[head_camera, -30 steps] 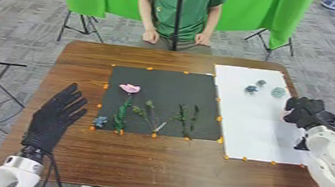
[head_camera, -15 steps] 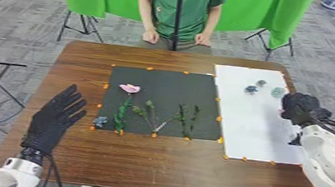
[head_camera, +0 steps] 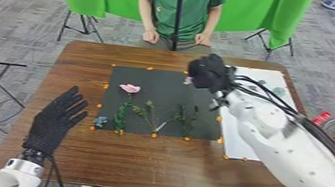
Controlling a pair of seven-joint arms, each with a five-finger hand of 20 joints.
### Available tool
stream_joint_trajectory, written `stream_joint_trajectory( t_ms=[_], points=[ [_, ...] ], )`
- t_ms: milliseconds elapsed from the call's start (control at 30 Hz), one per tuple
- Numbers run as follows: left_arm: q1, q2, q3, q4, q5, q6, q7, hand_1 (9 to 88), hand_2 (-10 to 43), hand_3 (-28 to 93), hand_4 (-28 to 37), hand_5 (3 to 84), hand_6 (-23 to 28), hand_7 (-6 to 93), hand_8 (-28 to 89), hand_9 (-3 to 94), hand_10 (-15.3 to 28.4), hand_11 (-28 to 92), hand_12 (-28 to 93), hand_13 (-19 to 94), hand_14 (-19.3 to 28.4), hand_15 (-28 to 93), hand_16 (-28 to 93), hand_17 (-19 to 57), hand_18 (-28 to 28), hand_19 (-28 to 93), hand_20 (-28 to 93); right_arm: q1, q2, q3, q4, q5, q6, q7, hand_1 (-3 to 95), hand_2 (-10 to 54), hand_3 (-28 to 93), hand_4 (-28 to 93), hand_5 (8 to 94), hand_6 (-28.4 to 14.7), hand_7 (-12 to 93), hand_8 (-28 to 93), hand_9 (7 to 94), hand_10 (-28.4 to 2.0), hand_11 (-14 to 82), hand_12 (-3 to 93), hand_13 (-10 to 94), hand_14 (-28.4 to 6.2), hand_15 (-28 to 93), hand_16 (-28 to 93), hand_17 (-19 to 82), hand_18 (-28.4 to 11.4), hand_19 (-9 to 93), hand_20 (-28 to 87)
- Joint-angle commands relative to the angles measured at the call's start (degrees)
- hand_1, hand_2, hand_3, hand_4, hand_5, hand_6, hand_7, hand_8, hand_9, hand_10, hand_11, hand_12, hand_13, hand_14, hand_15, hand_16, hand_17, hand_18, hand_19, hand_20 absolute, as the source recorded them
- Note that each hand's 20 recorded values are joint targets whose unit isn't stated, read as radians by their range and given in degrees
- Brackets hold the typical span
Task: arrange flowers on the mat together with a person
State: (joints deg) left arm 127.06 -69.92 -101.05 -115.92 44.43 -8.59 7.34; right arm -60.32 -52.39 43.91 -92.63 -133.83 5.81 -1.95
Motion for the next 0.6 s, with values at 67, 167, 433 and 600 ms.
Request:
stream_joint_trajectory(
  t_ms=[67, 167, 433, 600],
  points=[
    [0.0, 0.36, 0.67, 0.61, -0.4, 0.36, -1.07, 26.2, -5.1, 68, -26.2, 30.1, 3.5, 14.1, -9, 22.7, 10.8, 15, 15, 20, 11.7, 19, 5, -9.8, 20.2, 39, 8, 3.97, -11.98, -5.76, 3.29, -8.17, -8.25, -3.69, 53.2, -9.5, 82, -28, 74.5, 3.5, 44, -4, 91.1, -5.5, 12.0, 44.8, 80, -3.7, 55, 32, 33, -17.3, 76, 39],
    [-0.41, 0.66, 0.93, 0.86, -0.37, 0.38, -0.74, 26.2, -5.0, 68, -26.2, 30.1, 3.5, 14.1, -9, 22.7, 10.8, 15, 16, 20, 11.7, 19, 5, -9.8, 20.2, 39, 8, 3.78, -12.99, -7.65, 4.4, -10.58, -9.11, -3.4, 53.4, -9.5, 81, -28, 74.4, 3.6, 44, -4, 91.2, -5.4, 11.9, 44.5, 80, -3.7, 55, 32, 33, -17.1, 76, 39],
    [-0.26, 0.8, 0.82, 0.86, -0.41, -0.07, -1.8, 26.3, -5.0, 68, -26.3, 30.1, 3.5, 14.0, -9, 22.7, 10.8, 15, 15, 19, 11.8, 19, 5, -9.8, 20.3, 39, 8, 2.04, -15.78, -9.41, 5.38, -13.41, -10.72, -1.02, 53.5, -9.5, 81, -28, 74.1, 4.0, 44, -4, 91.1, -5.2, 11.6, 43.9, 80, -3.4, 55, 32, 32, -16.8, 75, 38],
    [-1.15, 0.82, 1.12, 1.24, -0.29, -0.65, -2.1, 26.3, -5.0, 68, -26.2, 30.0, 3.5, 14.0, -9, 22.7, 10.8, 15, 15, 19, 11.8, 19, 5, -9.8, 20.3, 39, 8, 0.92, -17.06, -10.11, 6.53, -15.58, -7.28, 1.53, 52.9, -9.5, 81, -28, 73.9, 4.0, 45, -4, 91.2, -4.8, 11.8, 44.2, 80, -3.2, 55, 32, 31, -16.6, 74, 38]
  ],
)
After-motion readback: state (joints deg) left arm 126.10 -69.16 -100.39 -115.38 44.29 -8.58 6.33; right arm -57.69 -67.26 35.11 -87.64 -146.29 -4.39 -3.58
